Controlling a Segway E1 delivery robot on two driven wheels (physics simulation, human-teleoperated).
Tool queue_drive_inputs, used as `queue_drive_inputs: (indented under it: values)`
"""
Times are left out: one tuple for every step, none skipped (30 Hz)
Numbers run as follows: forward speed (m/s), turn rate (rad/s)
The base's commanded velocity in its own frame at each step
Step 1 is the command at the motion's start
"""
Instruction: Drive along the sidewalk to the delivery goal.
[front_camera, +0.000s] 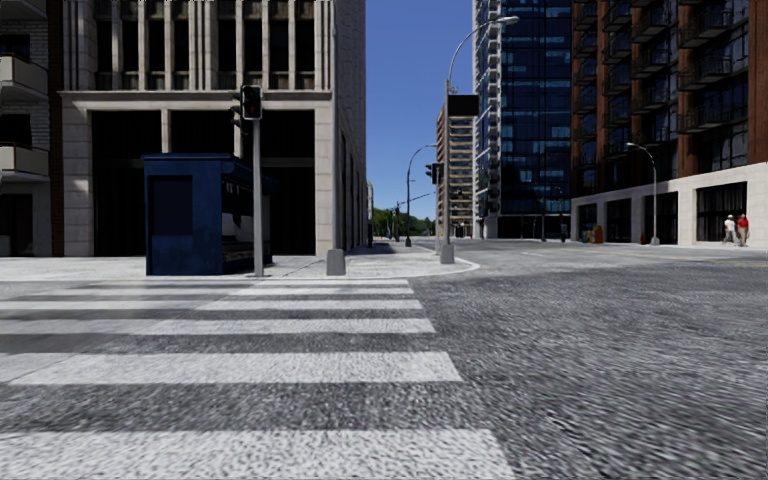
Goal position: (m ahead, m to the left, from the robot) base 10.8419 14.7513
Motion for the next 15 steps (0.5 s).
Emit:
queue_drive_inputs:
  values:
    - [1.35,0.04]
    - [1.35,0.04]
    - [1.35,0.07]
    - [1.35,0.1]
    - [1.35,0.13]
    - [1.35,0.13]
    - [1.35,0.15]
    - [1.35,0.18]
    - [1.35,0.19]
    - [1.35,0.19]
    - [1.35,0.21]
    - [1.35,0.22]
    - [1.35,0.22]
    - [1.35,0.22]
    - [1.35,0.22]
